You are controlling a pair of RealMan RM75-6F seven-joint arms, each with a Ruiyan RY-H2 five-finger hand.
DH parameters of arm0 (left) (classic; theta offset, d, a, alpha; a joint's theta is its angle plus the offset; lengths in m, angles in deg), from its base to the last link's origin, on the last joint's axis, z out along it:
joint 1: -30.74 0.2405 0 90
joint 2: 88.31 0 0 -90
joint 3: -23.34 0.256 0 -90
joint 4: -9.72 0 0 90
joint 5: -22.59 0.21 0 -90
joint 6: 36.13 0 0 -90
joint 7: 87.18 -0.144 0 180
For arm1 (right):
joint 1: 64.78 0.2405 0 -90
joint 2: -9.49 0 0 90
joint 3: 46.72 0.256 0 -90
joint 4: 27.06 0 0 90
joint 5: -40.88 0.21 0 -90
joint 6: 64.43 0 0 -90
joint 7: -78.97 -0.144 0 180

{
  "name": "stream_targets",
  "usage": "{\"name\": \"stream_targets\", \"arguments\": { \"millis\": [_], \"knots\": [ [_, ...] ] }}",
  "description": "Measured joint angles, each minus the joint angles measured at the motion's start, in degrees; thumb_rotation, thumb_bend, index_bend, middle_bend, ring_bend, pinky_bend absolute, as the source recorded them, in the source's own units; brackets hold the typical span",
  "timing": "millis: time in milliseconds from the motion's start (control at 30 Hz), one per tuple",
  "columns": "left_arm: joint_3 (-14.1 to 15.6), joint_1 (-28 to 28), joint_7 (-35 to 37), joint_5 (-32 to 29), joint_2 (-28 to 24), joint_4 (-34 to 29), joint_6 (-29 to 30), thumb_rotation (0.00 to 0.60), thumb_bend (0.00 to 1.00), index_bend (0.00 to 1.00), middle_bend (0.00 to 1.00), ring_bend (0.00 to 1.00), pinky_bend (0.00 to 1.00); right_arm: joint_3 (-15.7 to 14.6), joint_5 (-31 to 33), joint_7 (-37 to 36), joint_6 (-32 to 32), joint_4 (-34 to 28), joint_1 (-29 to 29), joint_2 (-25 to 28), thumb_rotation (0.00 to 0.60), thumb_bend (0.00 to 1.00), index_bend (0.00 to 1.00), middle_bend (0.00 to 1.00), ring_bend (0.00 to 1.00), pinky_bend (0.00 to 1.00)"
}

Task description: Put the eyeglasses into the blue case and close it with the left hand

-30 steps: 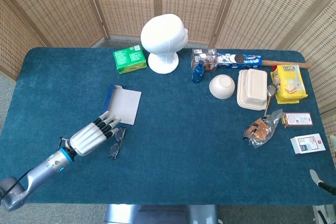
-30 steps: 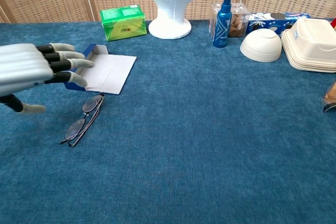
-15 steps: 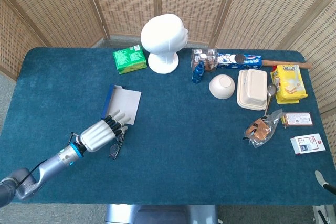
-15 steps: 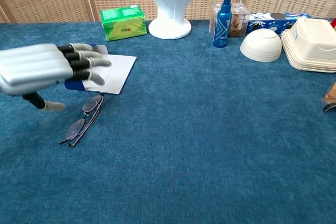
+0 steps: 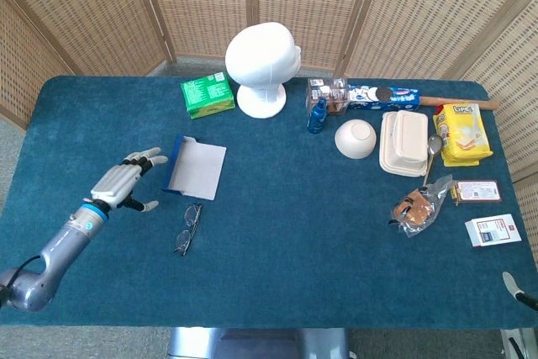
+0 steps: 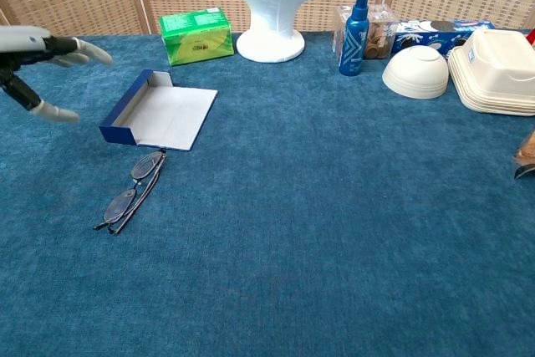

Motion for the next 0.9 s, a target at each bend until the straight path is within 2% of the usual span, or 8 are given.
{"name": "stream_targets", "arguments": {
  "millis": [133,333,700,900],
  "knots": [
    [-1.94,-1.27,4.15,-6.51,-1.44,-0.36,-5.2,0.6,0.23,0.09,0.02,0.0,0.0,0.1,0.03,-0.29,0.04,0.39,-0.05,-0.22,0.525,0.24,0.0,0.12,0.0,0.14],
    [-4.38,-3.57,10.28,-12.86,-1.86,1.3,-12.8,0.6,0.23,0.09,0.02,0.0,0.0,0.19,0.15,-0.59,0.15,0.68,-0.21,-0.33,0.524,0.24,0.0,0.12,0.0,0.14],
    [-8.72,-7.13,18.0,-17.81,0.48,7.19,-22.48,0.6,0.23,0.08,0.02,0.0,0.0,0.22,0.16,-1.29,1.15,1.13,-0.98,-0.58,0.525,0.24,0.0,0.12,0.0,0.14],
    [-10.15,-8.87,20.85,-19.62,3.58,13.55,-28.19,0.6,0.23,0.08,0.02,0.0,0.0,0.23,0.5,-1.63,2.35,0.9,-2.02,-0.31,0.525,0.24,0.0,0.12,0.0,0.14]
  ]
}}
